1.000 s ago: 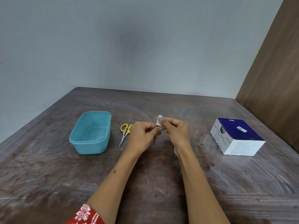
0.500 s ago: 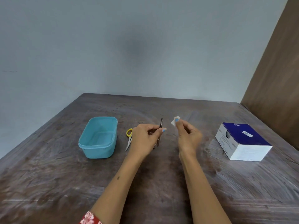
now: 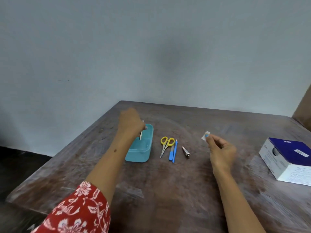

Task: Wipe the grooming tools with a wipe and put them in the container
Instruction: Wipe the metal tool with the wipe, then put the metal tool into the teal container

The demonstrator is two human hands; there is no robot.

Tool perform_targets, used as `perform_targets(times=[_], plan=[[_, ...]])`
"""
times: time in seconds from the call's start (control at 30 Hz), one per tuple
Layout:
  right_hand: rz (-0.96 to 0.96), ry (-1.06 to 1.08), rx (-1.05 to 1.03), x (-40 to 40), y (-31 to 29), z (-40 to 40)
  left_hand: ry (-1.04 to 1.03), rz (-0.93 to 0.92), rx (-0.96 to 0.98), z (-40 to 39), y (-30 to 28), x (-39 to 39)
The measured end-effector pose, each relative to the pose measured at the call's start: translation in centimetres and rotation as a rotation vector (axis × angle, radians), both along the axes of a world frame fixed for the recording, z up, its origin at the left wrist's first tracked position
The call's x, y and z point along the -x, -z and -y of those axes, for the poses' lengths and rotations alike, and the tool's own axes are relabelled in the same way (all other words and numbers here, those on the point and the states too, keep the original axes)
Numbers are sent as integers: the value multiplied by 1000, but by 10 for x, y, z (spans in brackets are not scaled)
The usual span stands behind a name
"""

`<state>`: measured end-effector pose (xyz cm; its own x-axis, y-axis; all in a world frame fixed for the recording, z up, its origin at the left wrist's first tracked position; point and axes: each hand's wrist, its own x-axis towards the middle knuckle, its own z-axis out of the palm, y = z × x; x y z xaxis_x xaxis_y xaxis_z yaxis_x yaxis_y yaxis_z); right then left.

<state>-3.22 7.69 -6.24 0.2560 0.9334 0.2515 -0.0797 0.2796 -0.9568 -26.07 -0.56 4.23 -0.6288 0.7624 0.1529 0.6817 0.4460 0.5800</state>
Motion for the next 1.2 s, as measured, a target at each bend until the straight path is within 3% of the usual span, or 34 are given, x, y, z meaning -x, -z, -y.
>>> perform_targets(times=[0.27, 0.6, 0.7, 0.83, 0.97, 1.07, 1.2], plan=[[69, 7, 3, -3, 1, 2, -28, -63, 231, -7, 20, -8], [59, 4, 32, -4, -1, 5, -32, -129, 295, -6, 31, -9], [50, 4, 37, -4, -3, 7, -30, -197, 226, -2, 23, -7], [4, -12, 56, -4, -6, 8, -2, -300, -18, 4, 3, -22], [-99, -54, 114, -5, -8, 7, 287, -334, -57, -11, 14, -56], [-141, -72, 129, -5, -10, 7, 553, -421, 49, -17, 36, -85], [-162, -60, 124, -5, -12, 8, 696, -605, 201, -22, 59, -106]])
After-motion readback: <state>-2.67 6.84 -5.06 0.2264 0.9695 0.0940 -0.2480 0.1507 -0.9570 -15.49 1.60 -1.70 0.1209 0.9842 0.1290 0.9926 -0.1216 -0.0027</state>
